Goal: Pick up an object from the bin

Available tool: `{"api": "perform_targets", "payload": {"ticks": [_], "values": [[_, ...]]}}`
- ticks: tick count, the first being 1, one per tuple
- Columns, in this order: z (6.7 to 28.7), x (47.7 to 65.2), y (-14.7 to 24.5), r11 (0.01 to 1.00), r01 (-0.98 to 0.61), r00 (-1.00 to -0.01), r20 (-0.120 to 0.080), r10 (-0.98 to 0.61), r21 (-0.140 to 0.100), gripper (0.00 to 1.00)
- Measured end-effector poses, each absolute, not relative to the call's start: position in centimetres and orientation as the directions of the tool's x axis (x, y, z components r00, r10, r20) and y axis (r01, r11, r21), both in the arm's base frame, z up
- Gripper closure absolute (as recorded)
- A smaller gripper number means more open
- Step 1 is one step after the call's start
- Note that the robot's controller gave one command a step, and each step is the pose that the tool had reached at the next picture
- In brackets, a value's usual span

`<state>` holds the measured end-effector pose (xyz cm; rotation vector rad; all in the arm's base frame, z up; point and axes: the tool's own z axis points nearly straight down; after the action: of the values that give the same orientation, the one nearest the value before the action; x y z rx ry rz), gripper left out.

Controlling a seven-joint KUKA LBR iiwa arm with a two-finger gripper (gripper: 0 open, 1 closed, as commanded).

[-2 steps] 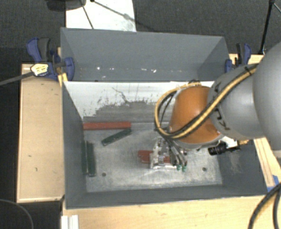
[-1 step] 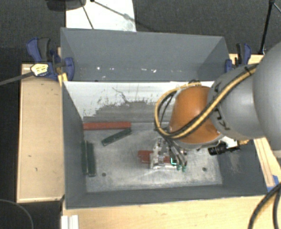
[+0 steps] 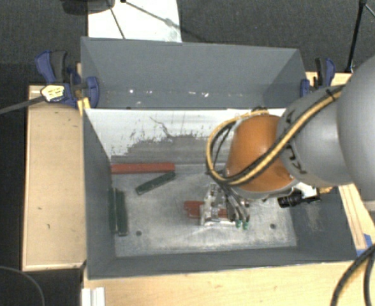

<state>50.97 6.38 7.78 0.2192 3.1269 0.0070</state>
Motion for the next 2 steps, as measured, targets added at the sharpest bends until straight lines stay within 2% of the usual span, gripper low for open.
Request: {"api": "perform_targets", "payload": {"ticks": [1, 2], "values": [[7.46, 50.62, 6.46, 0.990, 0.140, -0.990, 0.004, 0.140, 0.004, 0.00], [7.47, 50.67, 6.45, 0.990, 0.141, -0.990, 0.003, 0.141, 0.004, 0.00]]}}
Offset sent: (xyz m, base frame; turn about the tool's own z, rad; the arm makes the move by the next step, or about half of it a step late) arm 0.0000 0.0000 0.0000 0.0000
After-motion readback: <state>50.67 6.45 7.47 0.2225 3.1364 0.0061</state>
